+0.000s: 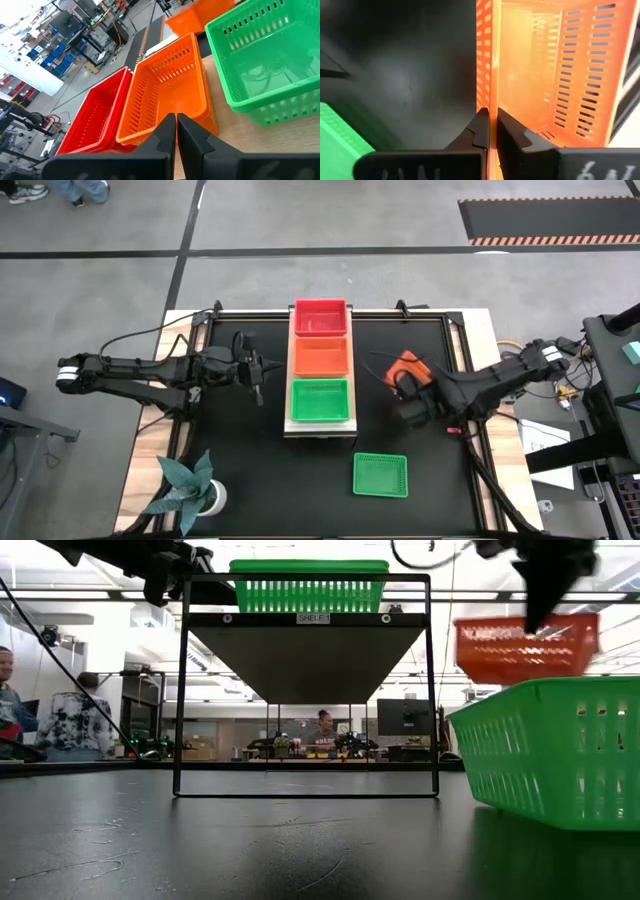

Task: Stack baskets on shelf by color
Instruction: Stack the orange bin on the orange bins on the shelf

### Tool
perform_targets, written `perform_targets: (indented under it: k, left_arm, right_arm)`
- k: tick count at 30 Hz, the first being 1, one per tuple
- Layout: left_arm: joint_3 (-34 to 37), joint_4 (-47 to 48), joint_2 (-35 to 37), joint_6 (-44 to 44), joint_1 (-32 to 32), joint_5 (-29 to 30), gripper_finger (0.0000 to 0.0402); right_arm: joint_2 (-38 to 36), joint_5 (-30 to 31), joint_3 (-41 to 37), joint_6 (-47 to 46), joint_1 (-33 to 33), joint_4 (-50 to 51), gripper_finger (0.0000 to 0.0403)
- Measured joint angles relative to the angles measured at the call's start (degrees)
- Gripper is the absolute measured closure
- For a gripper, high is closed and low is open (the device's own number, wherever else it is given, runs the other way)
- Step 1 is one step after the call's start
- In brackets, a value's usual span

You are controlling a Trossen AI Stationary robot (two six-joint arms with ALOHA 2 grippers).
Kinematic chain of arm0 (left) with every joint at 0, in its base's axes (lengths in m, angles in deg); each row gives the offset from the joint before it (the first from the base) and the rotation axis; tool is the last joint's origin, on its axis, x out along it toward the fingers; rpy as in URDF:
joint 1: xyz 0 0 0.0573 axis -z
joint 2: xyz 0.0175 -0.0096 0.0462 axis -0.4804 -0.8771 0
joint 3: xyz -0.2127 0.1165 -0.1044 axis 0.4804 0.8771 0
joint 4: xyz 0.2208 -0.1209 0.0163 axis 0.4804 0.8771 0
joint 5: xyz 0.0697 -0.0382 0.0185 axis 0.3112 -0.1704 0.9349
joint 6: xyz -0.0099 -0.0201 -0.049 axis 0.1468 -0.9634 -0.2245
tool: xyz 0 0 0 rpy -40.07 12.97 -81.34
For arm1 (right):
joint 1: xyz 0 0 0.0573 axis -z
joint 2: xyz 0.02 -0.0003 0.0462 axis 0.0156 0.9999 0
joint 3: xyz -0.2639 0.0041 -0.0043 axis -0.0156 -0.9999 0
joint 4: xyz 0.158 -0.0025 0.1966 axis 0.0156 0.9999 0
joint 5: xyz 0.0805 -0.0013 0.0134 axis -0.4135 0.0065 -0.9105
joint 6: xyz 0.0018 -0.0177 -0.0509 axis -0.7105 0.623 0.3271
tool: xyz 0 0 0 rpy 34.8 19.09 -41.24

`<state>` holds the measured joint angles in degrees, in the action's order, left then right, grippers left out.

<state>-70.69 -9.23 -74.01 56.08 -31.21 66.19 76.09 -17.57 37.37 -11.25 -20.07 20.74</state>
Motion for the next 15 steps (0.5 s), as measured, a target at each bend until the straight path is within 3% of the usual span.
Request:
perform_targets:
  k: [9,15]
  left_arm:
    - [0.21,0.02,0.00,-0.12,0.00,0.00,0.0402]
    - [0.22,0.00,-0.05,-0.16,0.00,0.00,0.0402]
  right_arm:
    - [0.00,12.17,9.25,22.33,6.45,-1.49,0.0394]
    - [0.00,13.04,12.11,38.42,8.14,-9.03,0.0394]
